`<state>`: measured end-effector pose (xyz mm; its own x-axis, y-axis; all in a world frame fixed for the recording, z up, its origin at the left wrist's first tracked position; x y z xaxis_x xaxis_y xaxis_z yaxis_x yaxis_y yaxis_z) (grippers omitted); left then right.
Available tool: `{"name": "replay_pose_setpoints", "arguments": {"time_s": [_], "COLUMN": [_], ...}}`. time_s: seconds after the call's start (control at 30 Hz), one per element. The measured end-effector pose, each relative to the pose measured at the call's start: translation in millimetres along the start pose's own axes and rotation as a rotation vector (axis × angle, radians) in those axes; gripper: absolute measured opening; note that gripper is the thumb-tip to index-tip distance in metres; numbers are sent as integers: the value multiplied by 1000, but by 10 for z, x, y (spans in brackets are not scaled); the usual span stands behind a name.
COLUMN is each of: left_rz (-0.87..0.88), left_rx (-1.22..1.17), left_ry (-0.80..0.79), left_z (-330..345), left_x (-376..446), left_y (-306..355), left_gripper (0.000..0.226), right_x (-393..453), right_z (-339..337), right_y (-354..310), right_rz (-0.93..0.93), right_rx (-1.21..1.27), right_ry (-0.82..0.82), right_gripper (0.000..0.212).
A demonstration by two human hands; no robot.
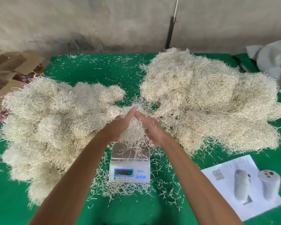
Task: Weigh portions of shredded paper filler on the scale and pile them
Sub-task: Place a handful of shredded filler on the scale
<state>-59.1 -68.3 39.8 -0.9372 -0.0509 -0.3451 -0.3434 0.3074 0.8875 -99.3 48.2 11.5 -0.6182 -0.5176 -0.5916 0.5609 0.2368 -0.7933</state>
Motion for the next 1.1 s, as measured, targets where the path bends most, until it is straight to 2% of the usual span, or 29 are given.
{"name": "replay_pose_setpoints", "arguments": {"time_s": [0.03,0.13,0.23,0.27,0.3,0.37,0.43,0.5,0.6,0.77,0.87,1.0,1.1], "left_rz": [19,-18,-37,-22,-69,-129,-161,-189,-223,-164,-107,-66,-26], "left_rx": [24,-242,-399,-331,-386,-409,-351,-336,-362,-333,-283,-43,-7], "left_ry": [42,224,239,221,259,282,313,335,354,369,385,322,316], "left_z": [-90,-454,-574,-591,-609,-639,-670,-653,-588,-570,-578,-480,-368], "left_x": [0,-31,-126,-148,-160,-228,-300,-332,-351,-352,-360,-358,-262], "left_y": [-50,-452,-753,-839,-984,-1245,-1460,-1638,-1773,-1823,-1798,-1734,-1682], "left_gripper": [98,59,40,43,43,41,43,42,39,43,48,74,72], "right_x": [43,110,141,159,198,254,258,206,143,122,121,103,117], "right_z": [-3,-15,-79,-80,-74,-85,-231,-397,-472,-366,-268,-188,-155], "right_y": [-10,-125,-150,-82,31,323,559,623,607,658,722,776,823], "right_rz": [-15,-120,-175,-143,-83,71,139,111,53,-1,-6,-29,-20], "right_rx": [-28,-156,-117,-90,-127,-488,-794,-833,-849,-765,-783,-757,-738], "right_ry": [63,237,329,320,303,324,441,599,723,682,655,637,617], "right_gripper": [107,94,93,91,86,73,76,79,62,44,43,39,40]}}
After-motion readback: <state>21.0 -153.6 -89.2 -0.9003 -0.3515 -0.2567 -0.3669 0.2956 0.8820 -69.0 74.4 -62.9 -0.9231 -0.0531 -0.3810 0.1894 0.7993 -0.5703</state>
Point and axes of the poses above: each hand's wrist, its own x-axis towards the middle knuckle, its own z-axis out of the palm, y = z × x, the point moved 9 cm from there along x, towards the middle knuckle, and after that the axes turned 13 degrees about z, right-handed, at the moved point
